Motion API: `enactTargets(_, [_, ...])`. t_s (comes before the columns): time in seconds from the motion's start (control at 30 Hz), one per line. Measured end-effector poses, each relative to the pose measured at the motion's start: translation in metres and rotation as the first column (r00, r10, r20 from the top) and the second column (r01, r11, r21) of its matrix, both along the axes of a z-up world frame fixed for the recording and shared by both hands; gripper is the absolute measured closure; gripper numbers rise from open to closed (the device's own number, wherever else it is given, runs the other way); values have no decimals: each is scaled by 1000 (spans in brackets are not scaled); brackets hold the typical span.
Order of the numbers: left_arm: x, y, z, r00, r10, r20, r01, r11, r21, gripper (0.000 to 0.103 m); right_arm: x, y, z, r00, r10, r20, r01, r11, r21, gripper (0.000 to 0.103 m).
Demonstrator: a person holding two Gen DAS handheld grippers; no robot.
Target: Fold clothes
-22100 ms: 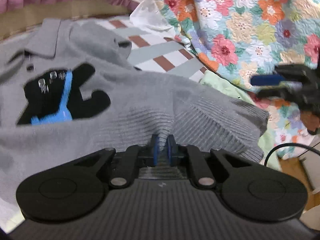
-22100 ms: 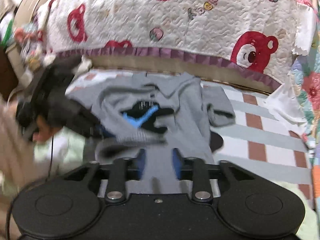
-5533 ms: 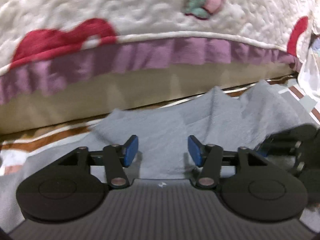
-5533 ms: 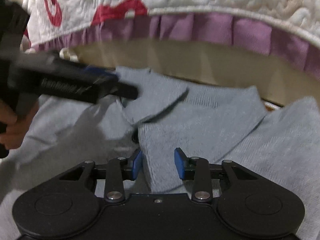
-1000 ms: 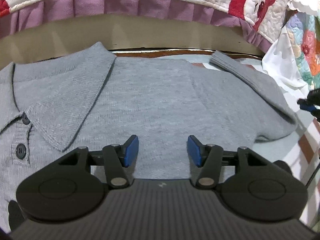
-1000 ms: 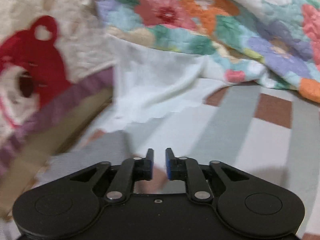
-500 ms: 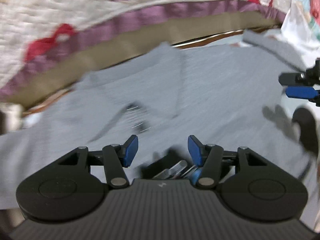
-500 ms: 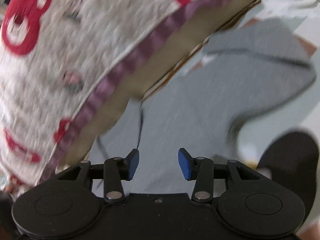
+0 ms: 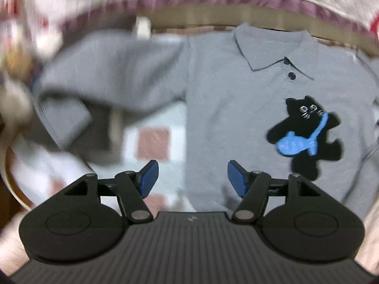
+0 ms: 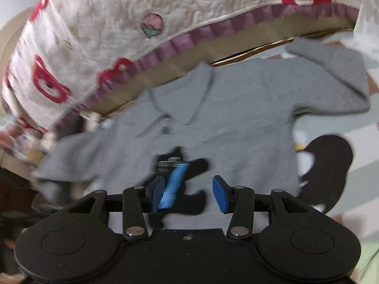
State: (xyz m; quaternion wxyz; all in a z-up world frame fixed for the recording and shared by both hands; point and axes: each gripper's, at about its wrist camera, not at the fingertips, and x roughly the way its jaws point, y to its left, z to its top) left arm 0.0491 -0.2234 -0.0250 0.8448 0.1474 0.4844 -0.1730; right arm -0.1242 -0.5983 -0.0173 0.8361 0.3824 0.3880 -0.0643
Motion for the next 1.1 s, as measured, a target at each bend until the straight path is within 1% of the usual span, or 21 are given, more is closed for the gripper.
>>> enactTargets(0.07, [-3,0,6,1000,2,3,-2,999,-42,39,2,3,23,997,19,75,-30,987,159,51])
enactTargets(0.2, [-8,0,17,1000,8,8,-7,992,-125,39,35,22,77,987,101,125,-126,968,216,47])
enactTargets(0.23, [-9,0,20,1000,9,10,-8,989,-146,39,49,22,84,987,116,114,-141,959,244,47])
enactTargets(0.3, [-12,0,26,1000,12,12,-9,982,-188,39,74,12,90,995,65,70,-85,941,329,47])
enactTargets(0.33, [-13,0,28,1000,13,14,-10,978,-208,39,87,5,88,999,21,24,-29,914,404,47])
enactTargets(0.4, [-17,-1,33,997,-14,81,30,981,-192,39,97,-1,82,994,-91,-62,110,830,547,47])
enactTargets(0.43, [-19,-2,35,992,-31,120,52,983,-178,39,99,3,86,987,-134,-87,160,823,546,47])
enactTargets(0.47, [-22,-2,37,986,-49,159,75,984,-162,39,104,11,95,984,-153,-93,179,848,499,46])
enactTargets(0.5, [-24,-3,39,978,-67,197,97,985,-146,39,113,23,106,986,-143,-84,165,886,432,44])
enactTargets(0.53, [-25,1,39,975,-75,210,109,982,-152,39,121,33,113,992,-109,-68,126,913,389,43])
enactTargets(0.6, [-25,11,33,977,-81,198,120,974,-194,39,135,54,115,999,10,-50,8,939,344,41])
enactTargets(0.7, [-23,24,11,984,-109,142,143,955,-259,39,143,72,93,994,62,-91,-39,971,237,41])
enactTargets(0.8, [-28,37,-12,981,-139,136,168,958,-230,39,147,98,60,985,125,-119,-111,987,120,42])
enactTargets(0.83, [-30,42,-20,980,-146,132,172,961,-216,39,146,107,49,982,147,-115,-136,986,96,45])
enactTargets(0.87, [-32,48,-29,980,-152,129,176,964,-201,40,145,117,39,979,168,-111,-161,984,73,56])
enactTargets(0.9, [-33,53,-37,979,-166,117,186,963,-196,41,145,126,28,976,189,-107,-185,982,49,73])
enactTargets(0.97, [-35,61,-51,977,-196,87,210,958,-197,42,142,145,14,974,220,-57,-222,974,-39,87])
enactTargets(1.0, [-37,65,-58,975,-208,74,219,955,-199,44,139,151,12,974,222,-38,-225,971,-82,92])
enactTargets(1.03, [-38,68,-65,974,-220,60,228,953,-201,45,136,157,11,974,226,-19,-227,966,-123,92])
enactTargets(1.07, [-39,71,-70,973,-225,42,229,953,-199,46,135,163,12,969,246,-10,-245,960,-136,93])
enactTargets(1.1, [-38,73,-71,976,-216,32,218,955,-199,46,137,169,16,962,272,2,-270,956,-119,93])
